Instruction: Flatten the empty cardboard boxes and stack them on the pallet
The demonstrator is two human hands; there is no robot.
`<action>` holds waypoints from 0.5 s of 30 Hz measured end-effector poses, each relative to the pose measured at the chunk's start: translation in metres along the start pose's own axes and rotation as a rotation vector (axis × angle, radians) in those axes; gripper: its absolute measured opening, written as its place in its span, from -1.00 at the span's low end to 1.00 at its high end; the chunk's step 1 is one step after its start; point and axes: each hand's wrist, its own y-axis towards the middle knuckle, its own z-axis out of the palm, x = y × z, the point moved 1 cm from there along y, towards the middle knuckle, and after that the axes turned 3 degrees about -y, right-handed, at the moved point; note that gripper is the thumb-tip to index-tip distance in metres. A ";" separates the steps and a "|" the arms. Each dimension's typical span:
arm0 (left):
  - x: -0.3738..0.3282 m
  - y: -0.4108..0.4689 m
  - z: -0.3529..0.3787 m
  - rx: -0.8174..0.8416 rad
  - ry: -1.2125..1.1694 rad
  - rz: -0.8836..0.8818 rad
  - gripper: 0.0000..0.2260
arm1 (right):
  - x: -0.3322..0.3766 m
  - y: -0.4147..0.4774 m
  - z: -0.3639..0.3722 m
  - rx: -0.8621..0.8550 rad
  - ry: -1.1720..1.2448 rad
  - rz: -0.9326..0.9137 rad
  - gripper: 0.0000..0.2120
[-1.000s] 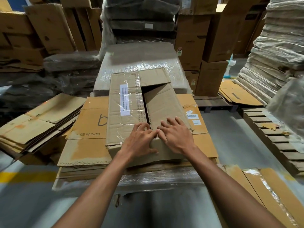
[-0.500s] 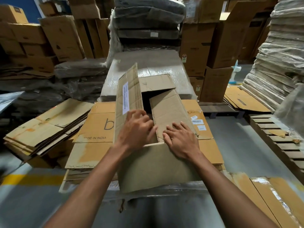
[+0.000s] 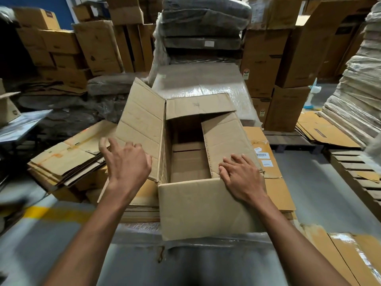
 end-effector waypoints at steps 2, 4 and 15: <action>-0.002 0.002 0.015 0.162 -0.059 -0.063 -0.47 | 0.000 0.000 0.001 -0.004 0.006 0.007 -0.47; -0.009 0.004 0.035 0.308 -0.221 -0.084 -0.39 | 0.001 -0.001 0.002 -0.003 0.001 0.010 -0.46; -0.030 0.001 0.094 0.441 -0.783 -0.128 -0.36 | 0.041 0.021 0.004 -0.016 0.213 0.167 -0.65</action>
